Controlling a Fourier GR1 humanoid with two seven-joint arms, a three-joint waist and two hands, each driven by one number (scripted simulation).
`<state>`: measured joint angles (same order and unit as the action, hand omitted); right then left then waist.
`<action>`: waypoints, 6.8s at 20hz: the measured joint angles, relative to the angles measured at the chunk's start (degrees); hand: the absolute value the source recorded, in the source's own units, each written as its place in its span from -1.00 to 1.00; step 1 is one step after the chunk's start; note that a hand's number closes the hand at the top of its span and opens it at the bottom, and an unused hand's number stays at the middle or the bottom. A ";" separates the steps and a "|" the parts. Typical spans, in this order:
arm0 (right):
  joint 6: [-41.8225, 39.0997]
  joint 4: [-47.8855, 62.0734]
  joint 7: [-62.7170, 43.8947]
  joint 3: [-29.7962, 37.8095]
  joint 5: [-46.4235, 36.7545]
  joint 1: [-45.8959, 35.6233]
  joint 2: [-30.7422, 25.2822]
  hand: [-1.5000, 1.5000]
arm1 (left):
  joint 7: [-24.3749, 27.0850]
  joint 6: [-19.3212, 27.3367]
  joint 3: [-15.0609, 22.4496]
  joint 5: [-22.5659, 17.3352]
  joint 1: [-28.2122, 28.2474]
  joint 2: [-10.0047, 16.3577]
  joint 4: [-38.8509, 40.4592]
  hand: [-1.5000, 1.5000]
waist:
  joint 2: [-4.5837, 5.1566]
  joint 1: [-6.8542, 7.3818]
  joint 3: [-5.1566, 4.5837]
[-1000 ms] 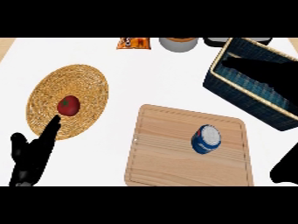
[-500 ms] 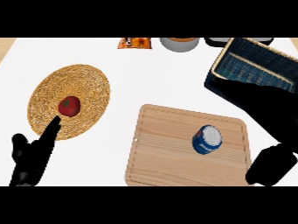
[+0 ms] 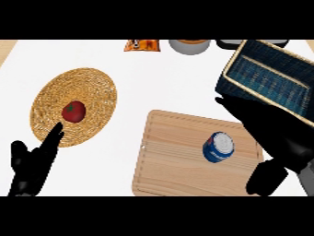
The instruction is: Pick the can from the cutting board and place it in the basket
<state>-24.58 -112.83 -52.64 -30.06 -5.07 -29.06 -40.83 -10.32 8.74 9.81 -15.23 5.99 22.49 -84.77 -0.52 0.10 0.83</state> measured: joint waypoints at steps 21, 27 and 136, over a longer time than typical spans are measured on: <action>1.34 9.45 5.87 -3.89 -15.80 5.64 9.45 -1.00 | 0.04 -0.66 -1.27 2.88 0.31 -2.19 0.00 0.00 | 0.01 0.28 0.06; -0.26 12.35 6.75 -3.98 -17.53 6.46 10.43 -1.00 | -0.13 -1.06 -1.90 3.30 0.52 -2.50 0.00 0.00 | -0.01 0.12 0.09; 35.02 41.94 -0.69 55.08 -65.21 -22.58 23.75 -1.00 | -3.19 -5.66 -7.00 8.52 1.34 -6.86 -1.39 0.00 | -0.22 -0.51 -0.03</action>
<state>10.44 -70.89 -53.33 25.02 -70.28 -51.63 -17.08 -13.51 3.09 2.82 -6.71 7.33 15.63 -86.15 -0.74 -0.42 0.81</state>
